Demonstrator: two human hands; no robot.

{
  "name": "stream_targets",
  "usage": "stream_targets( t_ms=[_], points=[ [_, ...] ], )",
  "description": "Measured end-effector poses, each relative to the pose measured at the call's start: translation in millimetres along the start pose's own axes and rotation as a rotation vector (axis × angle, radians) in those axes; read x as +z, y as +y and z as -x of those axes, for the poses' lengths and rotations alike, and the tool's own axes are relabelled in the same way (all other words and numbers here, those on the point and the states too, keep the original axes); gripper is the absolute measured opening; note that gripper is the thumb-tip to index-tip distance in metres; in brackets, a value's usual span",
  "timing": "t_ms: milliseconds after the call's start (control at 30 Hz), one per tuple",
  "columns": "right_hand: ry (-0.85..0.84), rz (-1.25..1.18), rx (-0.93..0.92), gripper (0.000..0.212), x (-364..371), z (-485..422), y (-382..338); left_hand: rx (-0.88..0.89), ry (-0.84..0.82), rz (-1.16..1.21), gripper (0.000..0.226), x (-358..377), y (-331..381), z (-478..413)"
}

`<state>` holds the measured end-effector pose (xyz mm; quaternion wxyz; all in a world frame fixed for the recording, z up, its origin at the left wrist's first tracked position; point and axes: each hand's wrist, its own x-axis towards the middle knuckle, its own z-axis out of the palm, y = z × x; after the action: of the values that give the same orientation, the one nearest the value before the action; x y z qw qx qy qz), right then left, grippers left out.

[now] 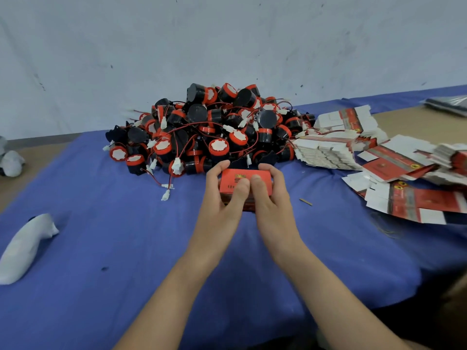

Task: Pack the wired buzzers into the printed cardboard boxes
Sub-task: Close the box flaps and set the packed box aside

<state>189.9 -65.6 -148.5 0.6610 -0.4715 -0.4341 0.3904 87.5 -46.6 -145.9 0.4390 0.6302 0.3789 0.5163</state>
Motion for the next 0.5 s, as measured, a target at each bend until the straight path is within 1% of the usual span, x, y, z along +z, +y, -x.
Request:
stream_targets(
  t_ms=[100,200,267,367,500],
  points=[
    [0.068,0.064,-0.099,0.029,-4.7,4.8,-7.4,0.045,0.083,-0.006,0.035,18.0,10.4,-0.5],
    [0.152,0.043,-0.118,0.035,-15.2,10.7,-16.1,0.072,0.139,-0.035,0.036,36.1,17.4,6.7],
    [0.177,0.034,-0.116,0.036,-22.4,18.7,-22.3,0.075,0.161,-0.042,0.037,45.3,21.6,13.7],
    [0.222,-0.019,-0.104,0.031,-36.2,31.5,-39.0,0.066,0.156,0.011,0.036,58.8,37.2,21.9],
    [0.385,-0.099,-0.136,0.034,-71.0,46.4,-88.2,0.014,0.083,0.181,0.036,86.2,77.8,27.9]
  ],
)
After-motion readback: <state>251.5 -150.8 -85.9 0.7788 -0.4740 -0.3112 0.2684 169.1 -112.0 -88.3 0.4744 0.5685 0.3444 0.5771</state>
